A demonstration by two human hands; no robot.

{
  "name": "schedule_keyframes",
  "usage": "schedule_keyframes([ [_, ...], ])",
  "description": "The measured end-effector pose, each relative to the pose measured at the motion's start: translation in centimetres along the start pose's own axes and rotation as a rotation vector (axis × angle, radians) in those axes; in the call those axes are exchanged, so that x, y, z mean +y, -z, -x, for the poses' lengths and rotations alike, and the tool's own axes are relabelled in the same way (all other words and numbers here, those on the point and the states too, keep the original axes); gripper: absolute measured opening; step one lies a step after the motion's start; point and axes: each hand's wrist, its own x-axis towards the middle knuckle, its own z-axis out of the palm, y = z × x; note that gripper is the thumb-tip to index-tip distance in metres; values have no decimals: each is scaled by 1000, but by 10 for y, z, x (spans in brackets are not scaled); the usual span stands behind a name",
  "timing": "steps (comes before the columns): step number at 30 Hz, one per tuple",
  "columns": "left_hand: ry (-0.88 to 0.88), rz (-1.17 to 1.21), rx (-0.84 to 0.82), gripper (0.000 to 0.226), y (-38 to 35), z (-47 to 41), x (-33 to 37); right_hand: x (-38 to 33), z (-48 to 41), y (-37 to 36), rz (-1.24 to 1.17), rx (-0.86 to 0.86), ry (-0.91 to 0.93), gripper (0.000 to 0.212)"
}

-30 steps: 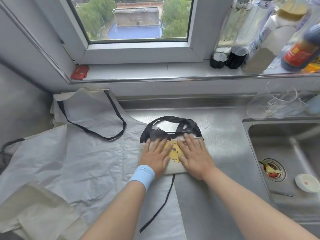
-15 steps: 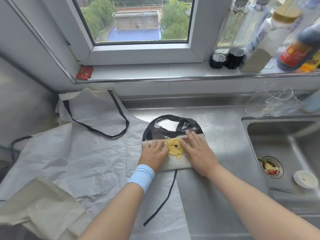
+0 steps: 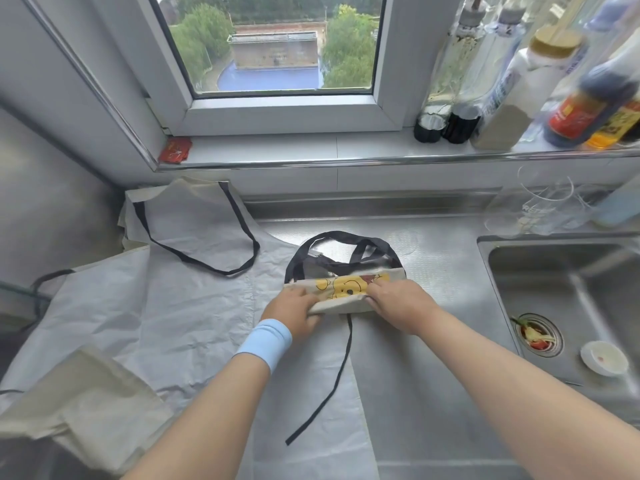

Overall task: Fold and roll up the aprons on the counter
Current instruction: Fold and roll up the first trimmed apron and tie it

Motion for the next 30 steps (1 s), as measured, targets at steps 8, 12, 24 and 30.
schedule_keyframes([
  [8, 201, 194, -5, 31, 19, -24, -16, 22, -25, 13, -106, 14, -46, 36],
  [12, 215, 203, -79, 30, 21, -31, -21, 28, -41, 15, -150, -26, -99, 27],
  [24, -113, -172, 173, 45, -8, -49, 55, 20, -63, 11, 80, 226, 1, 18],
  [30, -128, -220, 106, 52, -30, -47, 38, 7, -44, -27, -25, 86, 13, 52],
])
